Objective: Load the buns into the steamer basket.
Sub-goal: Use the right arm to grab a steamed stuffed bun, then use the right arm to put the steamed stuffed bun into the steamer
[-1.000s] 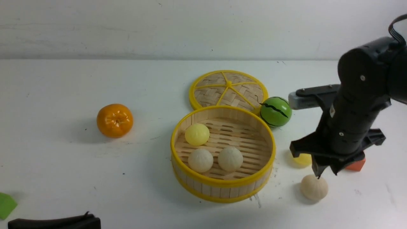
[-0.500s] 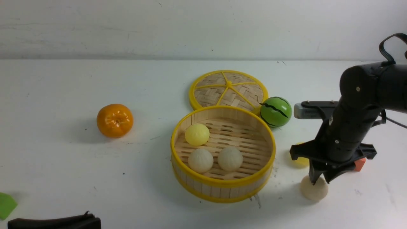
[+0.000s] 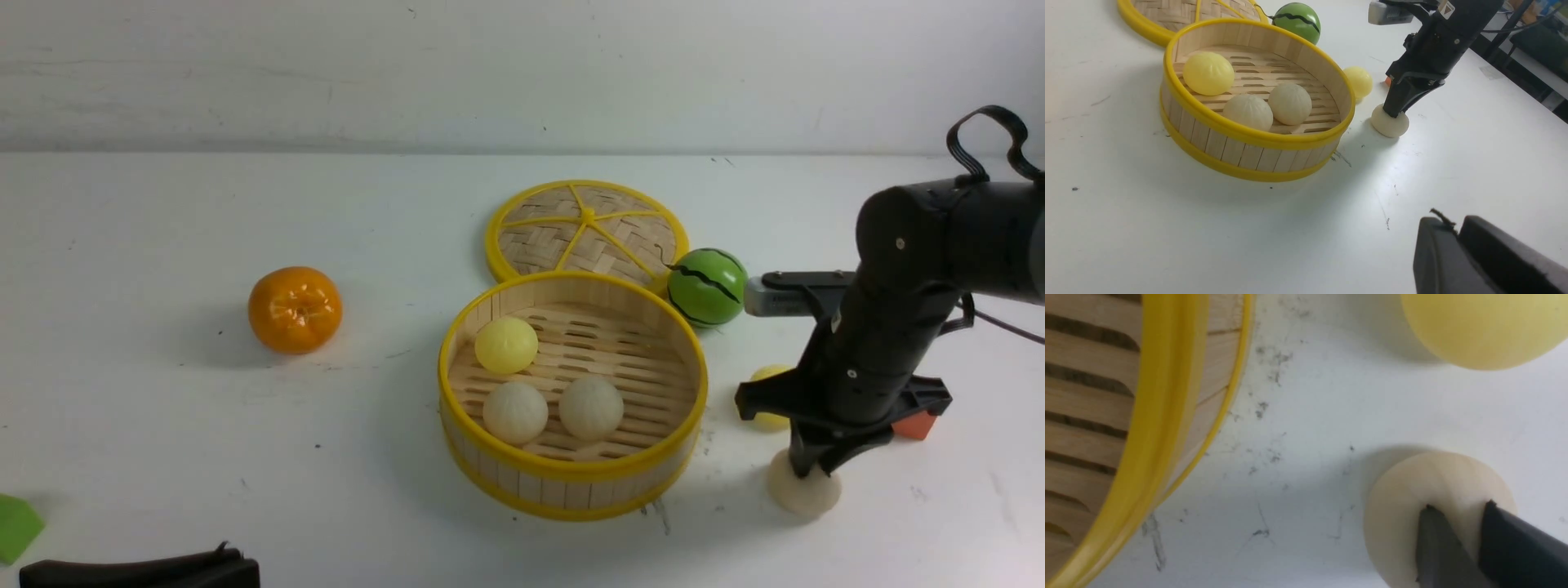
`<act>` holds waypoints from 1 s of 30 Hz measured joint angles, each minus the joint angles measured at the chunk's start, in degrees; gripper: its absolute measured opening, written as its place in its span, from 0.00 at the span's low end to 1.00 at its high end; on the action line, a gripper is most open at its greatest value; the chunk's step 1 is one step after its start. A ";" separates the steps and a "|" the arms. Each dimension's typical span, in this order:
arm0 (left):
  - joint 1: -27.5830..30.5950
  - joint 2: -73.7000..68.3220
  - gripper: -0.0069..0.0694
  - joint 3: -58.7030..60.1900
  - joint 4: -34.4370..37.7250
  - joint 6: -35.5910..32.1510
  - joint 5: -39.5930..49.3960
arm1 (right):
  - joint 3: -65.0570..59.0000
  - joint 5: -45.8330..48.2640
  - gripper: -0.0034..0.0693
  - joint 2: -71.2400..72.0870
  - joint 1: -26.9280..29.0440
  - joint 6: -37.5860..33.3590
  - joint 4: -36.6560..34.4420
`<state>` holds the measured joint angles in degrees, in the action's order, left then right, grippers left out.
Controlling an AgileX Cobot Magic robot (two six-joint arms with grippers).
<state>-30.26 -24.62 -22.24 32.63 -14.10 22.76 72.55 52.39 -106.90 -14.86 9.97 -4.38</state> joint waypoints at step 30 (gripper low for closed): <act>0.00 0.00 0.20 0.00 -0.19 -1.02 -0.61 | 20.16 -1.11 0.26 -8.31 -7.45 -3.79 -8.42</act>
<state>-30.26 -24.62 -22.24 32.44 -15.11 22.16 92.71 51.28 -115.21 -22.32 6.18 -12.80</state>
